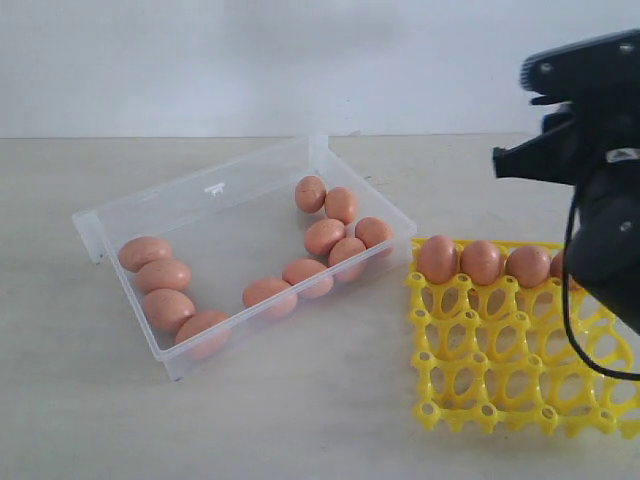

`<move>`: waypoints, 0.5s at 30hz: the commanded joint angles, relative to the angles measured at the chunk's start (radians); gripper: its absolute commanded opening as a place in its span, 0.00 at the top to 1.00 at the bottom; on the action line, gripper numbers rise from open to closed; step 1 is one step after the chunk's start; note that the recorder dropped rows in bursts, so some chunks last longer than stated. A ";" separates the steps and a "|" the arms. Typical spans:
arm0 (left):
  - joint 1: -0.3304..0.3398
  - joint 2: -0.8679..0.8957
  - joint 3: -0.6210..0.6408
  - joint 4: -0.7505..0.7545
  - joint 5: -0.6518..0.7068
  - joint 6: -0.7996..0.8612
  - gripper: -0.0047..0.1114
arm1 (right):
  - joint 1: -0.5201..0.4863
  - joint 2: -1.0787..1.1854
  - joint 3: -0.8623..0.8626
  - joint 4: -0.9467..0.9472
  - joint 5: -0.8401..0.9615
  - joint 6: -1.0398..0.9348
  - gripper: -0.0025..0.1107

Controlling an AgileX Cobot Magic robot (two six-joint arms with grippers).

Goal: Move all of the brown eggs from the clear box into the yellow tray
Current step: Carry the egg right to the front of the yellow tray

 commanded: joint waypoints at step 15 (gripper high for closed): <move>-0.001 -0.004 -0.003 0.000 -0.016 0.002 0.92 | -0.391 -0.104 -0.026 -1.775 0.177 1.588 0.98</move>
